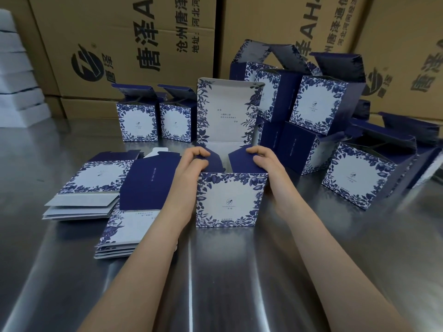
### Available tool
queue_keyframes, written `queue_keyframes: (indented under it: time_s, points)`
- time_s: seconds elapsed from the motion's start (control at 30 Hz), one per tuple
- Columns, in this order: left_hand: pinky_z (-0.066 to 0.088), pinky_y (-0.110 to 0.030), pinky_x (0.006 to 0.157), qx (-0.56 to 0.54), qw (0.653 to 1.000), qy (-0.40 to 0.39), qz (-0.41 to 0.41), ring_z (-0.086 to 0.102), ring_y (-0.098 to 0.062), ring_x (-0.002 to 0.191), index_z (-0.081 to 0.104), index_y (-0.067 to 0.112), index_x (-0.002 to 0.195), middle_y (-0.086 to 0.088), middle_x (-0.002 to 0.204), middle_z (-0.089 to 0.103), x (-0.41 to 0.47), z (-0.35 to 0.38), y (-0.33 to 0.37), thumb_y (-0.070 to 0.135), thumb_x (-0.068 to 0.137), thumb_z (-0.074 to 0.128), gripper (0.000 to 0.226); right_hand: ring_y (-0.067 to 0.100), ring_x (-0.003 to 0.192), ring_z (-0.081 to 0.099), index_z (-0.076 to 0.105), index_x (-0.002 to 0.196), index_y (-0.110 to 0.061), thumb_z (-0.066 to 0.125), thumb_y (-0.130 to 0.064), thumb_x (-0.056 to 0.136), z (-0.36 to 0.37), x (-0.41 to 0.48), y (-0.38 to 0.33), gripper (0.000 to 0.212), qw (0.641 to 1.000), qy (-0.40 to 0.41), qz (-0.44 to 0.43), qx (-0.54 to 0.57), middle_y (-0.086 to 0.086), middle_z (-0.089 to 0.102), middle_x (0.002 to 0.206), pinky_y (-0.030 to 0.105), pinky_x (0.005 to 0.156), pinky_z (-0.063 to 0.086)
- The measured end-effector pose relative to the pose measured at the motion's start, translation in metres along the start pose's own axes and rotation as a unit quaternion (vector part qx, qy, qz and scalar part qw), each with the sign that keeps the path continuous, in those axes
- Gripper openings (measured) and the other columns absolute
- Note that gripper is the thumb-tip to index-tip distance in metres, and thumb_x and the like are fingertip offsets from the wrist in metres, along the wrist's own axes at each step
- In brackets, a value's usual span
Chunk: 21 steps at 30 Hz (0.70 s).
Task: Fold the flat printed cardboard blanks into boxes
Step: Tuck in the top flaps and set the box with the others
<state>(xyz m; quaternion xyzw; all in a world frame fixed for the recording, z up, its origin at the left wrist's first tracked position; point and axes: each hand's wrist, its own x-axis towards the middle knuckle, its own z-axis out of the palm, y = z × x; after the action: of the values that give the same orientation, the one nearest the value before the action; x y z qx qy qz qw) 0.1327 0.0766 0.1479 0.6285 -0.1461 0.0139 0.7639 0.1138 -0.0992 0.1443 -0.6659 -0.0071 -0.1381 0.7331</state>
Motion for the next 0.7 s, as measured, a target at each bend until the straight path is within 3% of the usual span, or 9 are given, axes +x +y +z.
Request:
queue_keyframes:
  time_s: [0.07, 0.13, 0.2, 0.27, 0.33, 0.4, 0.53, 0.7]
  points:
    - [0.043, -0.035, 0.094, -0.016, 1.000, -0.010, 0.002, 0.054, -0.020, 0.114, 0.063, 0.036, 0.078, -0.001, 0.123, 0.056, -0.001, 0.001, 0.000, 0.037, 0.078, 0.050, 0.013, 0.010, 0.091, 0.067, 0.071, 0.087, -0.037, 0.056, -0.032, 0.080, 0.002, 0.001, 0.001, 0.017, 0.999, 0.007, -0.011, 0.033, -0.018, 0.070, 0.101, 0.026, 0.077, 0.054]
    - [0.039, -0.040, 0.110, -0.039, 0.999, -0.022, -0.006, 0.045, -0.013, 0.134, 0.068, 0.035, 0.077, 0.008, 0.147, 0.045, -0.002, 0.002, 0.002, 0.041, 0.082, 0.052, 0.017, 0.010, 0.107, 0.065, 0.074, 0.083, -0.035, 0.062, -0.034, 0.080, 0.004, 0.003, 0.000, 0.013, 0.998, 0.031, -0.008, 0.059, -0.024, 0.065, 0.117, 0.035, 0.092, 0.054]
    - [0.037, -0.041, 0.113, -0.040, 0.999, -0.021, 0.002, 0.043, -0.007, 0.136, 0.070, 0.033, 0.077, 0.017, 0.144, 0.044, 0.000, 0.000, 0.001, 0.030, 0.095, 0.050, 0.027, 0.011, 0.110, 0.065, 0.075, 0.082, -0.033, 0.066, -0.034, 0.079, 0.002, 0.003, -0.002, 0.010, 0.996, 0.053, 0.001, 0.071, -0.026, 0.065, 0.116, 0.043, 0.100, 0.051]
    - [0.041, -0.032, 0.109, -0.021, 0.999, -0.004, 0.029, 0.047, -0.002, 0.130, 0.068, 0.028, 0.080, 0.017, 0.135, 0.049, 0.002, -0.001, -0.002, 0.015, 0.100, 0.045, 0.034, 0.007, 0.112, 0.064, 0.074, 0.082, -0.029, 0.060, -0.026, 0.091, 0.000, 0.000, -0.002, 0.017, 0.997, 0.047, -0.039, 0.055, -0.021, 0.062, 0.124, 0.036, 0.095, 0.052]
    - [0.050, -0.018, 0.085, -0.037, 0.998, 0.005, 0.044, 0.061, 0.005, 0.105, 0.066, 0.022, 0.087, 0.013, 0.120, 0.059, 0.002, -0.001, -0.003, 0.006, 0.098, 0.045, 0.029, 0.003, 0.112, 0.062, 0.073, 0.085, -0.024, 0.052, -0.015, 0.098, -0.002, -0.005, -0.001, 0.026, 0.996, 0.044, -0.068, 0.048, -0.011, 0.059, 0.131, 0.025, 0.086, 0.051]
    - [0.052, -0.016, 0.068, -0.071, 0.996, 0.016, 0.042, 0.066, 0.001, 0.087, 0.065, 0.021, 0.099, 0.009, 0.105, 0.065, 0.003, -0.001, -0.005, 0.001, 0.096, 0.046, 0.028, 0.006, 0.113, 0.062, 0.071, 0.087, -0.019, 0.051, -0.009, 0.098, -0.003, -0.007, -0.001, 0.025, 0.995, 0.049, -0.070, 0.054, -0.007, 0.060, 0.130, 0.024, 0.084, 0.051]
    - [0.052, -0.014, 0.069, -0.093, 0.995, 0.021, 0.028, 0.067, 0.006, 0.092, 0.056, 0.028, 0.126, 0.010, 0.123, 0.058, 0.006, -0.003, -0.005, 0.000, 0.096, 0.045, 0.043, 0.010, 0.092, 0.065, 0.068, 0.100, -0.021, 0.050, -0.004, 0.097, -0.002, -0.008, -0.002, 0.025, 0.994, 0.054, -0.077, 0.062, -0.003, 0.067, 0.111, 0.026, 0.077, 0.052]
    - [0.053, -0.014, 0.069, -0.088, 0.996, -0.009, 0.001, 0.067, 0.009, 0.090, 0.047, 0.032, 0.142, 0.014, 0.130, 0.052, 0.009, -0.007, -0.006, 0.004, 0.095, 0.041, 0.055, 0.005, 0.105, 0.065, 0.056, 0.127, -0.032, 0.045, -0.007, 0.100, -0.002, -0.006, -0.003, 0.039, 0.995, 0.041, -0.074, 0.060, -0.005, 0.060, 0.128, 0.021, 0.083, 0.054]
